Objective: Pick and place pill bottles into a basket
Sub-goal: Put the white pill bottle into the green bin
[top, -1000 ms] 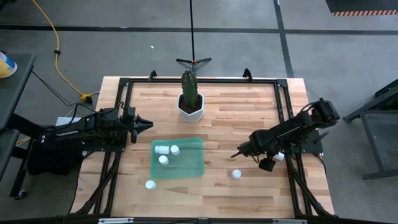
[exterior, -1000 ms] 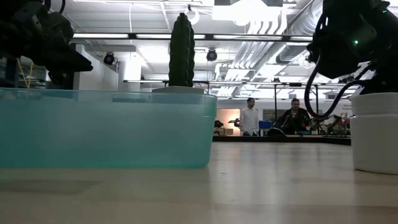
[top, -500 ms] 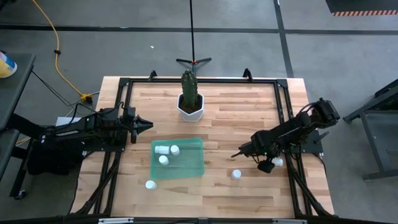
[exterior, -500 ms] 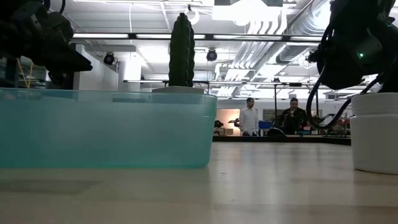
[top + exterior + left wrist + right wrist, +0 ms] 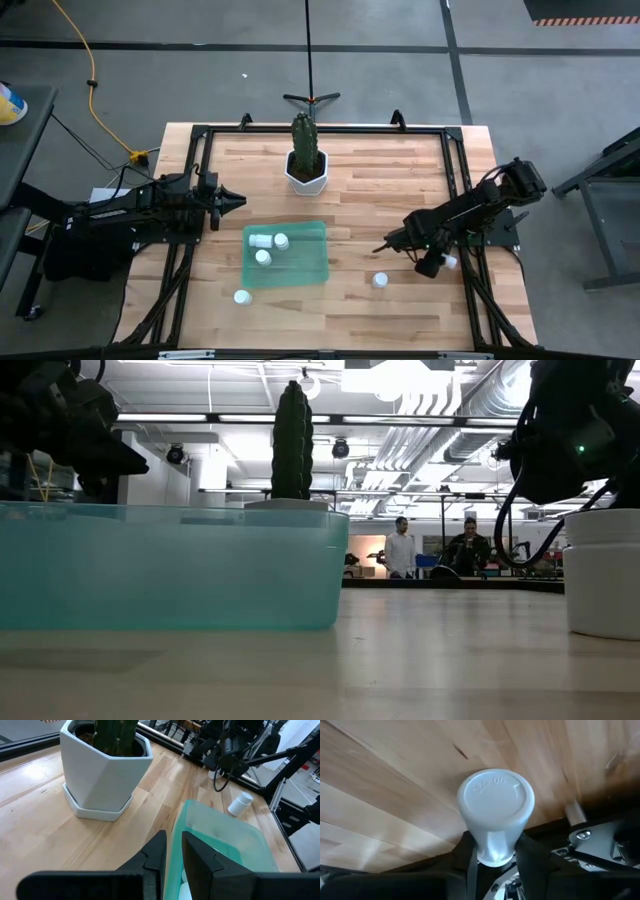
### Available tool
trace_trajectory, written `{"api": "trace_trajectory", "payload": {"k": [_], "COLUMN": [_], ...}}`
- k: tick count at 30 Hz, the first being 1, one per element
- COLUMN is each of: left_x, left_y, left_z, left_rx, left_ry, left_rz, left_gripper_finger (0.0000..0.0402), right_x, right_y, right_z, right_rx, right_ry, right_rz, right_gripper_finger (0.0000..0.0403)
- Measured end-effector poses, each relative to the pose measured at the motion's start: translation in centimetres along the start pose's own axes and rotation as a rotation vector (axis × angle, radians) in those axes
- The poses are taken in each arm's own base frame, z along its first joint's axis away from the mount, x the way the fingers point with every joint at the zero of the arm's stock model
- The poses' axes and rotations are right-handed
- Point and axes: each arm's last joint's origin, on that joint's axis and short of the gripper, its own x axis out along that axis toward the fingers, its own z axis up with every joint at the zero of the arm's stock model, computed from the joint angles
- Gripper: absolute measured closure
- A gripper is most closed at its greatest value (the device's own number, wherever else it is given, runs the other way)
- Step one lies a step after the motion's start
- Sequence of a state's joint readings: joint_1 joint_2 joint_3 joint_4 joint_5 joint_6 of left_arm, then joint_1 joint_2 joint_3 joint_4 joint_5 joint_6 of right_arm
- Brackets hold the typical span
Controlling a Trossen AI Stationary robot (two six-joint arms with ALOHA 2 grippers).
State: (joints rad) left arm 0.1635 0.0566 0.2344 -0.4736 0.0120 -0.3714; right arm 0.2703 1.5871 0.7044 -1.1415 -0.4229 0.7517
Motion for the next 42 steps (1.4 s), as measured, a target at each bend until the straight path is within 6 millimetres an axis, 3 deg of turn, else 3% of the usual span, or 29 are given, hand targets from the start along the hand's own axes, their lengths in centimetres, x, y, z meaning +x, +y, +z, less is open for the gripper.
{"api": "trace_trajectory", "payload": {"k": [5,12,19,30,42], "left_x": [0.0,0.0,0.0,0.0,0.0], "left_y": [0.0,0.0,0.0,0.0,0.0], "left_z": [0.0,0.0,0.0,0.0,0.0], "left_rx": [0.0,0.0,0.0,0.0,0.0], "left_ry": [0.0,0.0,0.001,0.0,0.0], "left_rz": [0.0,0.0,0.0,0.001,0.0], "left_gripper_finger": [0.0305,0.0305,0.0305,0.0305,0.0305], "right_x": [-0.1,-0.1,-0.1,0.0,0.0], "right_y": [0.0,0.0,0.1,0.2,1.1], "right_z": [-0.1,-0.2,-0.2,-0.1,1.2], "right_rx": [0.002,-0.006,-0.031,-0.021,-0.005], "right_ry": [0.016,0.028,0.043,0.037,-0.104], "right_rz": [0.011,0.02,0.036,0.046,0.11], "right_gripper_finger": [0.0334,0.0329,0.0399,0.0327,0.017]}}
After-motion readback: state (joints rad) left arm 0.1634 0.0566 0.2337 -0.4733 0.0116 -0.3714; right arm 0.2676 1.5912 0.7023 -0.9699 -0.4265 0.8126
